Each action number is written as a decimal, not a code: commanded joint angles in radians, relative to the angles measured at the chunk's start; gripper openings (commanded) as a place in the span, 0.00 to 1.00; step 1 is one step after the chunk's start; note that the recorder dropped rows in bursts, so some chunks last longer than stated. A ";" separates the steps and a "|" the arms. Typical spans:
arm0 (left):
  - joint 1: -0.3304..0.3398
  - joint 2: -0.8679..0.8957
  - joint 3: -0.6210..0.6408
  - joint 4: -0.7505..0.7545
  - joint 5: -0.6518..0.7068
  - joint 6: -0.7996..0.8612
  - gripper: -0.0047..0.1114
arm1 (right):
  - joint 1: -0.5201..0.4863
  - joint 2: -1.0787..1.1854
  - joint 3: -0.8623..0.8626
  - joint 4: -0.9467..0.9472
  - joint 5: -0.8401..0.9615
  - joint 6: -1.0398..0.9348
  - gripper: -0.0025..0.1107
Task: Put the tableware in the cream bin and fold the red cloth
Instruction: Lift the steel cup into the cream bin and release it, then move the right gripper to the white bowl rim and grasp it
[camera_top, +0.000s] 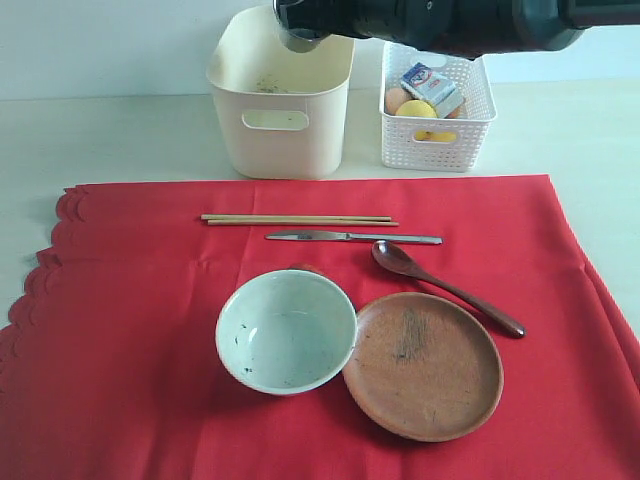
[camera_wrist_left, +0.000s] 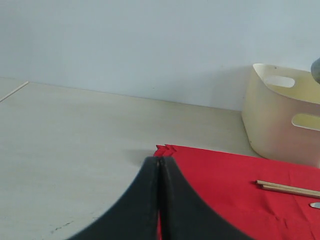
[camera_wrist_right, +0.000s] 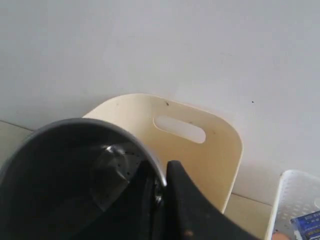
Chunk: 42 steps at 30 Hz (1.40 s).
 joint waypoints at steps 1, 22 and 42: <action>0.002 -0.005 0.003 -0.003 -0.002 0.006 0.04 | -0.007 -0.002 -0.004 -0.005 -0.037 0.001 0.04; 0.002 -0.005 0.003 -0.003 -0.002 0.006 0.04 | -0.007 -0.026 -0.004 -0.005 -0.003 0.001 0.55; 0.002 -0.005 0.003 -0.003 -0.002 0.006 0.04 | -0.007 -0.254 -0.004 -0.008 0.434 -0.105 0.55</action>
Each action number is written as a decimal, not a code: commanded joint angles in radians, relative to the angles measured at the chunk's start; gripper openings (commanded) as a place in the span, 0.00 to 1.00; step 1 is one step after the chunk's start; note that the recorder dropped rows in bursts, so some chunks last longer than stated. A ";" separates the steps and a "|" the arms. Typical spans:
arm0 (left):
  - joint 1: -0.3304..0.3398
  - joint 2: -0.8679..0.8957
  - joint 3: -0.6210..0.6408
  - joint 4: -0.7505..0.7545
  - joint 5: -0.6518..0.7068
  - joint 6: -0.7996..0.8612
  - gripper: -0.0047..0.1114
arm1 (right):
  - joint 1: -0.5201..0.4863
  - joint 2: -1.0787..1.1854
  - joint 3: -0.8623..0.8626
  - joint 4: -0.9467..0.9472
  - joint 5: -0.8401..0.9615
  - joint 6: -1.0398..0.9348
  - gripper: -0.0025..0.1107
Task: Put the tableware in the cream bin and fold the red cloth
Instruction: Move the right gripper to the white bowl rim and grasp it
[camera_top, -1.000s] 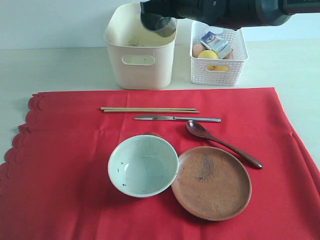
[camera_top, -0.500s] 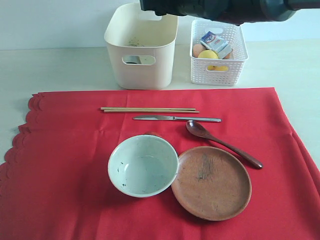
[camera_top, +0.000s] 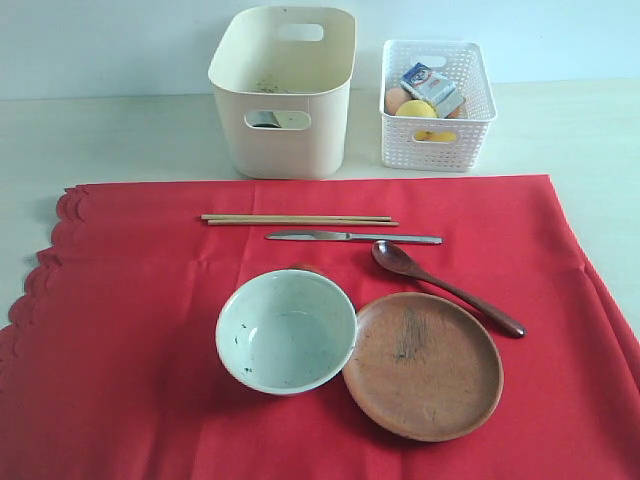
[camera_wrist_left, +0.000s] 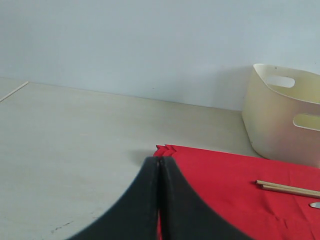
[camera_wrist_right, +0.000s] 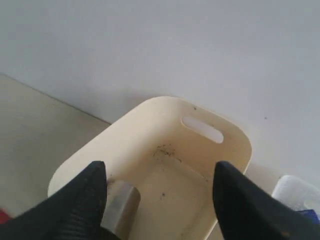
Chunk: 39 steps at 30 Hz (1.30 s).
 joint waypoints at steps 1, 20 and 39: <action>0.002 -0.005 0.003 -0.003 -0.002 0.006 0.04 | -0.005 -0.048 -0.004 -0.008 0.130 -0.011 0.55; 0.002 -0.005 0.003 -0.003 -0.002 0.006 0.04 | -0.005 -0.137 -0.002 -0.008 0.540 -0.064 0.55; 0.002 -0.005 0.003 -0.003 -0.002 0.006 0.04 | 0.155 -0.137 -0.002 -0.008 0.657 -0.090 0.55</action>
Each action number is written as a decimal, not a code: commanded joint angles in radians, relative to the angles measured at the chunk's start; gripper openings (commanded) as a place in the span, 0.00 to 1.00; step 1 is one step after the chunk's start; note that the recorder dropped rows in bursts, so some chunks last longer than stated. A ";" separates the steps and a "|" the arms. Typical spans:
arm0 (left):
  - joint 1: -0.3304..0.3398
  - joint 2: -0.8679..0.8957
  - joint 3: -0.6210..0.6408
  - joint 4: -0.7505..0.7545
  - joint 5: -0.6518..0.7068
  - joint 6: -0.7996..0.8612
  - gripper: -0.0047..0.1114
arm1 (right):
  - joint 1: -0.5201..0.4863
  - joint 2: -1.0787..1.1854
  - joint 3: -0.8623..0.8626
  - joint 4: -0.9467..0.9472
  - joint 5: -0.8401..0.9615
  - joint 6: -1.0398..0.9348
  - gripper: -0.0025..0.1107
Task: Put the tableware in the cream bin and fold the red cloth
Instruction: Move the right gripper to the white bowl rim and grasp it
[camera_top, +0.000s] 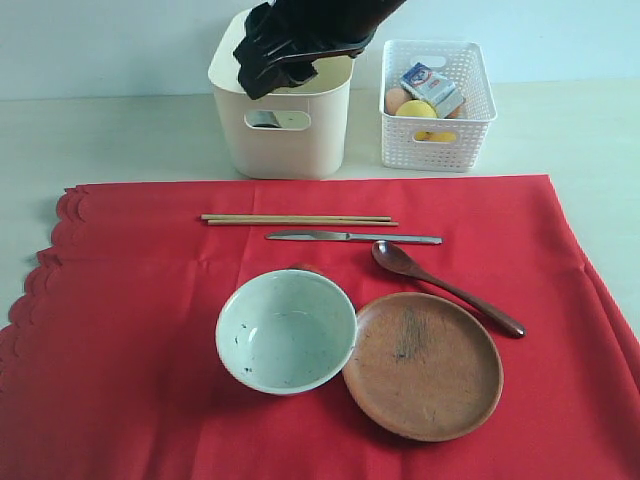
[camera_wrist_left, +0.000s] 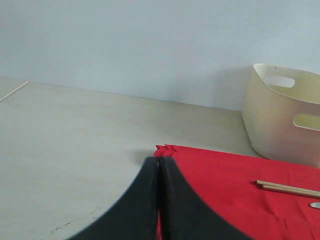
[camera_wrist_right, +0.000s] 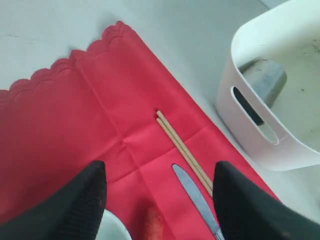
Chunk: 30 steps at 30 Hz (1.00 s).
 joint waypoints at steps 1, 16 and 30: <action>0.002 -0.005 0.003 -0.003 -0.002 0.006 0.04 | 0.012 -0.009 -0.002 -0.003 0.039 -0.009 0.55; 0.002 -0.005 0.003 -0.003 -0.002 0.006 0.04 | 0.012 -0.009 0.200 0.003 0.022 -0.062 0.55; 0.002 -0.005 0.003 -0.003 -0.002 0.006 0.04 | 0.012 -0.003 0.395 0.158 -0.068 -0.210 0.55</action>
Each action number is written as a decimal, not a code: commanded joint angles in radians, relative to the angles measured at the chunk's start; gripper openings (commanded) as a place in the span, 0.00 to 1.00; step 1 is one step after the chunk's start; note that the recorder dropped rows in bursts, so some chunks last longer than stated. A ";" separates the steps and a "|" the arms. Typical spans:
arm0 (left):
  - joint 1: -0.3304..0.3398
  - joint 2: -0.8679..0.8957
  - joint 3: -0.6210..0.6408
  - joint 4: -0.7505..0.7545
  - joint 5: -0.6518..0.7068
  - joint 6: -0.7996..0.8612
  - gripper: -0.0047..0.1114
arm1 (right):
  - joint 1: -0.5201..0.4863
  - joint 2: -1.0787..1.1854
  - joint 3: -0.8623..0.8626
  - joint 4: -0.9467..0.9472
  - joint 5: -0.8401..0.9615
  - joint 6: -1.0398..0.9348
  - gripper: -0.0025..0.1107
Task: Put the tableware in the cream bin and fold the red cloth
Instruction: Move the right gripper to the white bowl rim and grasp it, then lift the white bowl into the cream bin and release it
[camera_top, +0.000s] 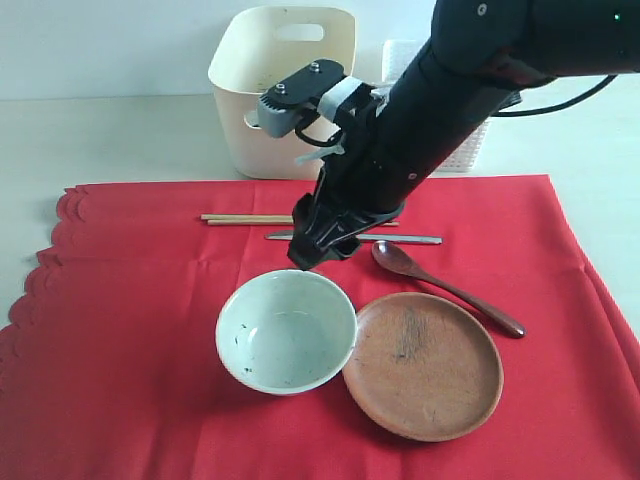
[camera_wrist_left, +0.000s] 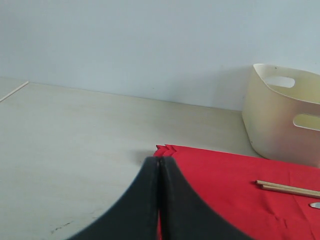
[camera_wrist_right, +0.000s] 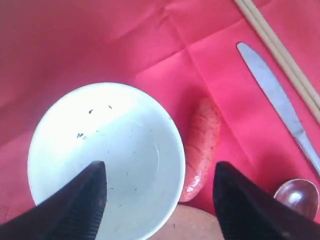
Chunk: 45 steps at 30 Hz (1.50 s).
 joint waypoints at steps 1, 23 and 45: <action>0.002 -0.005 0.003 -0.003 -0.002 0.006 0.04 | 0.001 0.007 0.050 0.110 -0.043 -0.108 0.55; 0.002 -0.005 0.003 -0.003 -0.002 0.006 0.04 | 0.001 0.206 0.061 0.119 -0.170 -0.132 0.02; 0.002 -0.005 0.003 -0.003 -0.002 0.006 0.04 | 0.001 0.098 0.060 0.233 -0.162 -0.106 0.02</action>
